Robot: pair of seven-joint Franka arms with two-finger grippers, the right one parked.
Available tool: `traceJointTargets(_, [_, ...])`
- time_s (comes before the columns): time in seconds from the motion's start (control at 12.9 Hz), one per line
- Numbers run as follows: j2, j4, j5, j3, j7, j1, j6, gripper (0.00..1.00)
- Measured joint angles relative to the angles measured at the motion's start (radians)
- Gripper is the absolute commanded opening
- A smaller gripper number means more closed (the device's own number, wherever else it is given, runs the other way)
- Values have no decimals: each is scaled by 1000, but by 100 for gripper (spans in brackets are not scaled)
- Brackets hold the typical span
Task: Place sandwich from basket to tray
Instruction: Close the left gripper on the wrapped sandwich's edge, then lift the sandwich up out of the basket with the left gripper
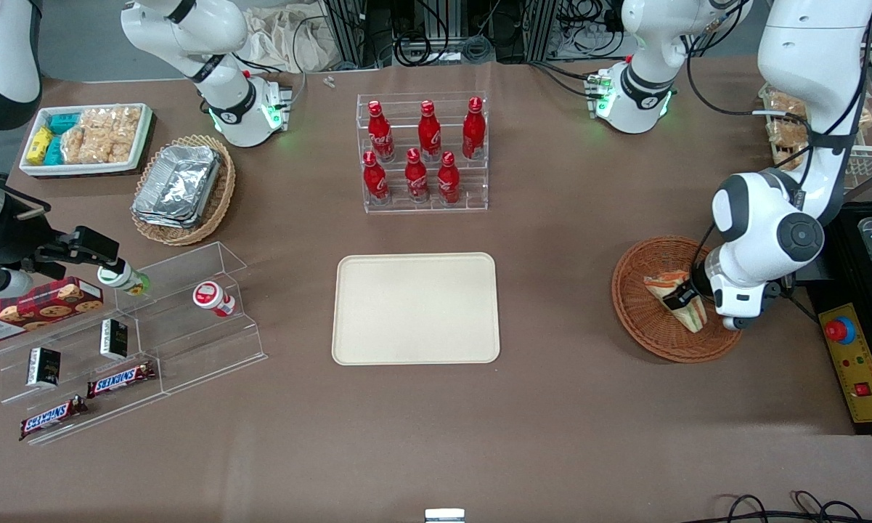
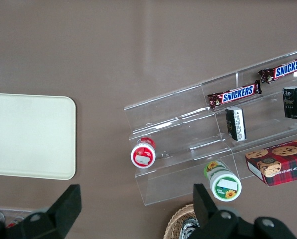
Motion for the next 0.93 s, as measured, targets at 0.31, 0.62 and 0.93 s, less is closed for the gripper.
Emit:
traceJointTargets(0.31, [-2,15,1,-1,1,0,-5,16])
traceJointTargets(0.62, [-20,195,3,-1,45,0,-274,16])
traceJointTargets(0.93, [-42,496,3,-13,109,-2,-623,22])
